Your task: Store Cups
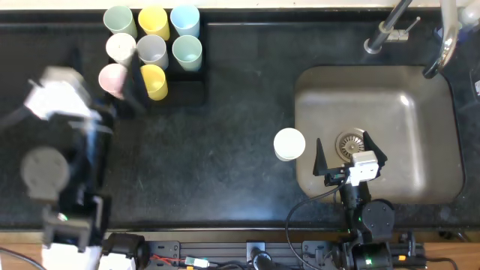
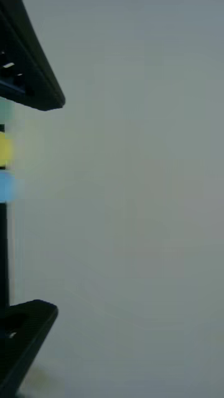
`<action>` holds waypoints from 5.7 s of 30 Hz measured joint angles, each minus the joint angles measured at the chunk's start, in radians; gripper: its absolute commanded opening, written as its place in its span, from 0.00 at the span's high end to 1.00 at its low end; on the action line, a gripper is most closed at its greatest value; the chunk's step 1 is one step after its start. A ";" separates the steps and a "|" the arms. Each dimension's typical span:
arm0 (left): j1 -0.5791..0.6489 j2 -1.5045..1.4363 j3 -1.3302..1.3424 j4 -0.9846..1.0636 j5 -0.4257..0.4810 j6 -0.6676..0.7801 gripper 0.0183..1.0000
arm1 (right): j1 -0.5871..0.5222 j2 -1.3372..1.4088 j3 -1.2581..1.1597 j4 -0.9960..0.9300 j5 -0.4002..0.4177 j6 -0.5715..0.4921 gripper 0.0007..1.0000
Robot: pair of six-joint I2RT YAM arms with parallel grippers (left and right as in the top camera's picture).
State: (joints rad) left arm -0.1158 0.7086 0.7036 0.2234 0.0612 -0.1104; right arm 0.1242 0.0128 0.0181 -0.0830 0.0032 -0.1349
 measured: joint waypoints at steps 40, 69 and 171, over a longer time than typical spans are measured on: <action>0.040 -0.692 -0.695 -0.290 0.059 0.147 0.00 | 0.000 0.000 0.000 0.000 0.000 0.000 0.00; 0.040 -0.692 -0.695 -0.290 0.059 0.147 0.00 | 0.000 0.246 0.320 -0.189 0.005 0.002 0.00; 0.040 -0.692 -0.695 -0.291 0.059 0.147 0.00 | 0.546 1.939 2.367 -1.320 0.022 0.347 0.96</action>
State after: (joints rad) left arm -0.0757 0.0170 0.0090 -0.0673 0.1204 0.0368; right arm 0.6701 1.9518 2.3852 -1.4033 0.0254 0.2123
